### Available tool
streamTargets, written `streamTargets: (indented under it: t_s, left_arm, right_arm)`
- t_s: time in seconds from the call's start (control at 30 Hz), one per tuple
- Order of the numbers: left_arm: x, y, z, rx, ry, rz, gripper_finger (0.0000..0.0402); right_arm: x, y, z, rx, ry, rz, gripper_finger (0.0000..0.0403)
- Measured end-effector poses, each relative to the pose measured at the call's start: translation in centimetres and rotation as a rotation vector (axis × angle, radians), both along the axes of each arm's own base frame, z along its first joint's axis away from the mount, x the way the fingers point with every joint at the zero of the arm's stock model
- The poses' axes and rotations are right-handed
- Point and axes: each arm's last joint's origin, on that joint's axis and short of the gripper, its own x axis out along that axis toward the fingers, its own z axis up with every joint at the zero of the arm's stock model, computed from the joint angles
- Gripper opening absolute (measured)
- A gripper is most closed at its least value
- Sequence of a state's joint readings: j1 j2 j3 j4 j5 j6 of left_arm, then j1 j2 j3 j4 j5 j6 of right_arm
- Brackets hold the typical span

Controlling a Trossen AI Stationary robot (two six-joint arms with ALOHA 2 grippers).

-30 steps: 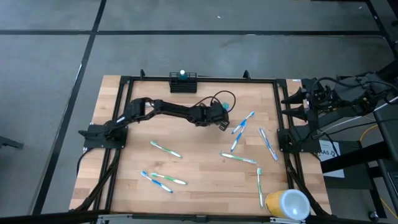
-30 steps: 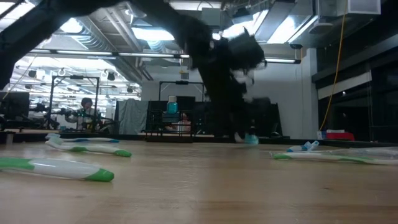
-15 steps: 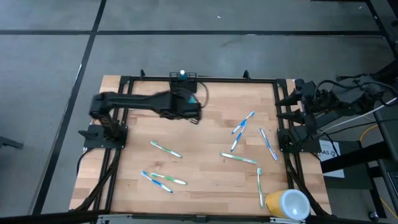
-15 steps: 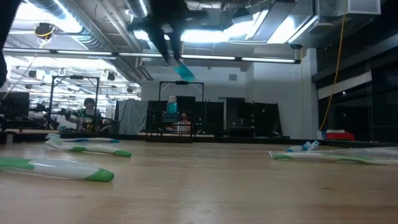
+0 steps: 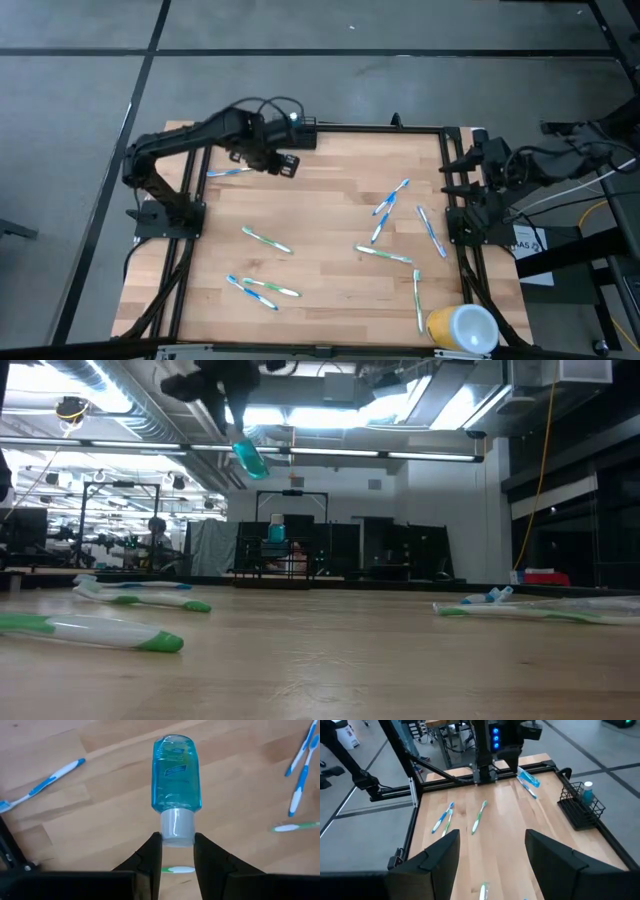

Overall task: Pick & Place toothbrushing station
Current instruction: Put the blue mouthwash bottle into the black wire organizer

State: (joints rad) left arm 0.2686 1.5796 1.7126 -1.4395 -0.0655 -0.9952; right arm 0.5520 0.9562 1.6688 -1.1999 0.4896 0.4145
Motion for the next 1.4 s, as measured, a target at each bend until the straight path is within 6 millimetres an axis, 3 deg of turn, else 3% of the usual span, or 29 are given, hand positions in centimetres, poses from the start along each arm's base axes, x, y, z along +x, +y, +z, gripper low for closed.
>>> streamTargets:
  t_s: [0.3, 0.6, 0.9, 1.4]
  left_arm:
    - [-0.5, 6.1, -1.5, -0.11, -0.019, 0.012, 0.0081]
    - [-1.3, 10.5, -3.6, -0.226, -0.012, 0.045, 0.0081]
    - [-2.1, 13.4, -5.0, -0.314, -0.036, 0.073, 0.0081]
    - [-3.6, 16.2, -5.1, -0.313, -0.143, 0.104, 0.0081]
  right_arm:
    - [-0.1, 0.2, 0.0, -0.005, -0.012, -0.012, 0.0228]
    - [-0.1, 0.5, 0.1, -0.011, -0.032, -0.014, 0.0228]
    - [-0.2, 0.9, 0.3, 0.007, -0.047, -0.005, 0.0228]
    - [0.1, 1.3, 0.2, 0.007, -0.045, -0.002, 0.0228]
